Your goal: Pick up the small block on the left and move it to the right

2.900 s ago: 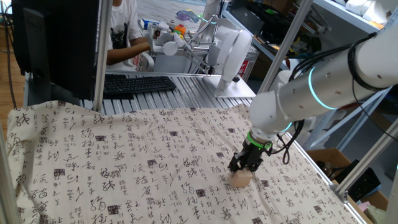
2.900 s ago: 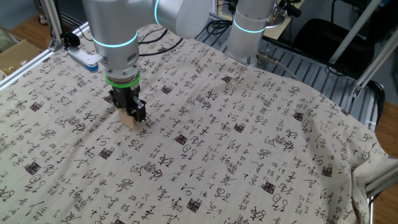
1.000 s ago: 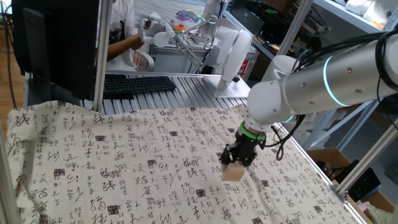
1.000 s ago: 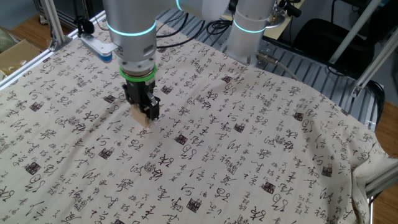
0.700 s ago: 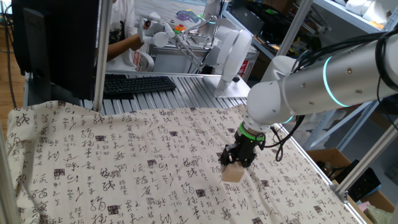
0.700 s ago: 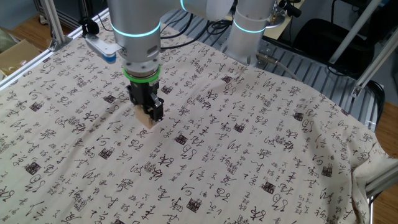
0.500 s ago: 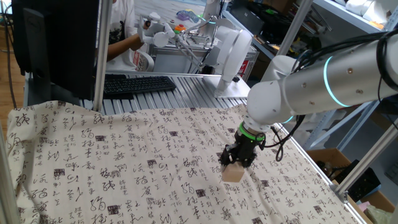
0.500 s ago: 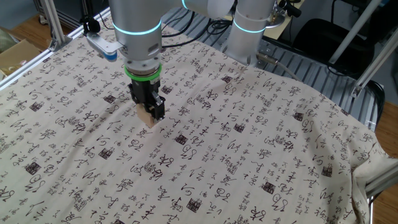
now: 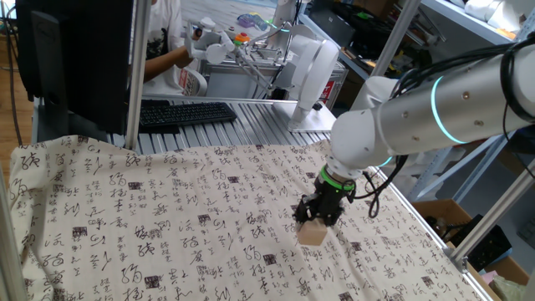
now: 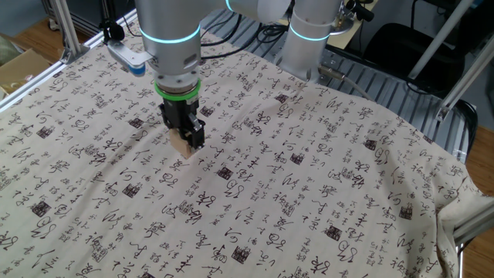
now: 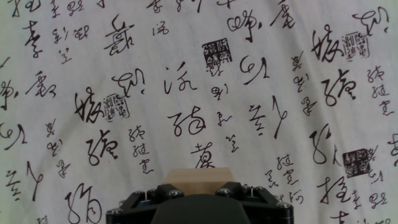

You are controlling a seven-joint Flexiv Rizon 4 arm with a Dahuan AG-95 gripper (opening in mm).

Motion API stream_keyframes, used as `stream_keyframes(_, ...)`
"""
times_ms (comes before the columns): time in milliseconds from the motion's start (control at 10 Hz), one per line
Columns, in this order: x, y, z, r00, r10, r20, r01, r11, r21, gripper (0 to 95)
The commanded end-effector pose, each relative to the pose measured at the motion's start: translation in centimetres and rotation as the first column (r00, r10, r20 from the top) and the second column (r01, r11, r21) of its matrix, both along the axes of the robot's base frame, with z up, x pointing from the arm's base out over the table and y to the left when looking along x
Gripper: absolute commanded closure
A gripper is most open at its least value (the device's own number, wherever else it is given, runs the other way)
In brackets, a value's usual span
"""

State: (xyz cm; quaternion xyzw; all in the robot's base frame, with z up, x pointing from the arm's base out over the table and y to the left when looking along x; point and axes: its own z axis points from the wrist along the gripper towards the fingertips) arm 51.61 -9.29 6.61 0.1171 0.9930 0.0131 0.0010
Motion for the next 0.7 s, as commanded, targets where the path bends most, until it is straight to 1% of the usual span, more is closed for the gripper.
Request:
stream_keyframes(100,-0.05,-0.05,-0.11,1.000,0.009,0.022,-0.009,1.000,0.006,95.0)
stream_keyframes(400,-0.05,-0.05,-0.11,0.997,0.072,0.025,-0.072,0.997,0.002,95.0)
stream_keyframes(600,-0.05,-0.05,-0.11,0.991,0.130,0.019,-0.130,0.992,-0.003,95.0)
stream_keyframes(700,-0.05,-0.05,-0.11,0.989,0.147,0.015,-0.147,0.989,0.000,95.0)
